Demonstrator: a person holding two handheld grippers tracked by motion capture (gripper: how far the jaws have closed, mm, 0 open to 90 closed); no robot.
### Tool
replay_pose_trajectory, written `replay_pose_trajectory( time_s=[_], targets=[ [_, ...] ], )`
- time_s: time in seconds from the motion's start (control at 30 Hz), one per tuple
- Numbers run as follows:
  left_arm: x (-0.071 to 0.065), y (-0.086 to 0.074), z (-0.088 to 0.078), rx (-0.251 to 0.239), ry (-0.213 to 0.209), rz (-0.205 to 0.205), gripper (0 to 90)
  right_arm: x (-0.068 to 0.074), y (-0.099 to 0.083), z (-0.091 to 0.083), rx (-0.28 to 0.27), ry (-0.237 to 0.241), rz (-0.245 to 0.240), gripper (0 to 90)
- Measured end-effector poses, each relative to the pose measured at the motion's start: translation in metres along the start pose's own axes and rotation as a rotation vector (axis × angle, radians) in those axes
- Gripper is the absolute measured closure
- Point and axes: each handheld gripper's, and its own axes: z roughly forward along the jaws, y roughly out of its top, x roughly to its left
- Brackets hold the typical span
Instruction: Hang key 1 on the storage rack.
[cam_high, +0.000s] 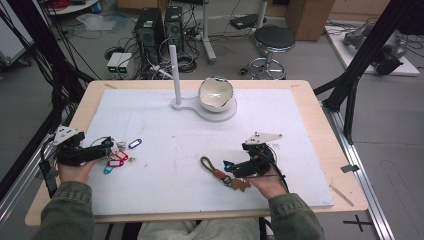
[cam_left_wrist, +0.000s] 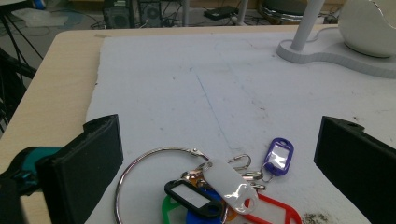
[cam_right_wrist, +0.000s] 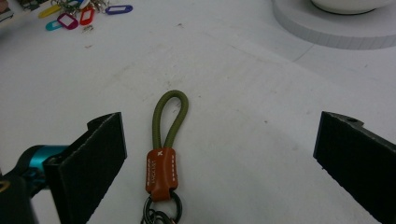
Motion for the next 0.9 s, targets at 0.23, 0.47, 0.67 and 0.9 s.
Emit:
replay_pose_trajectory(
  time_s=[0.23, 0.47, 0.67, 0.9],
  targets=[
    [0.0, 0.0, 0.0, 0.001, -0.001, -0.001, 1.7, 0.007, -0.001, 0.008, 0.042, 0.009, -0.023, 1.6],
    [0.0, 0.0, 0.001, 0.003, 0.001, -0.002, 1.7, 0.012, -0.002, 0.015, 0.08, 0.02, -0.044, 1.7],
    [-0.001, 0.0, 0.001, 0.005, -0.001, 0.0, 1.7, 0.015, -0.003, 0.021, 0.111, 0.016, -0.07, 1.7],
    [-0.001, 0.0, 0.001, 0.008, -0.002, 0.003, 1.7, 0.019, -0.005, 0.03, 0.169, 0.01, -0.09, 4.3]
  ],
)
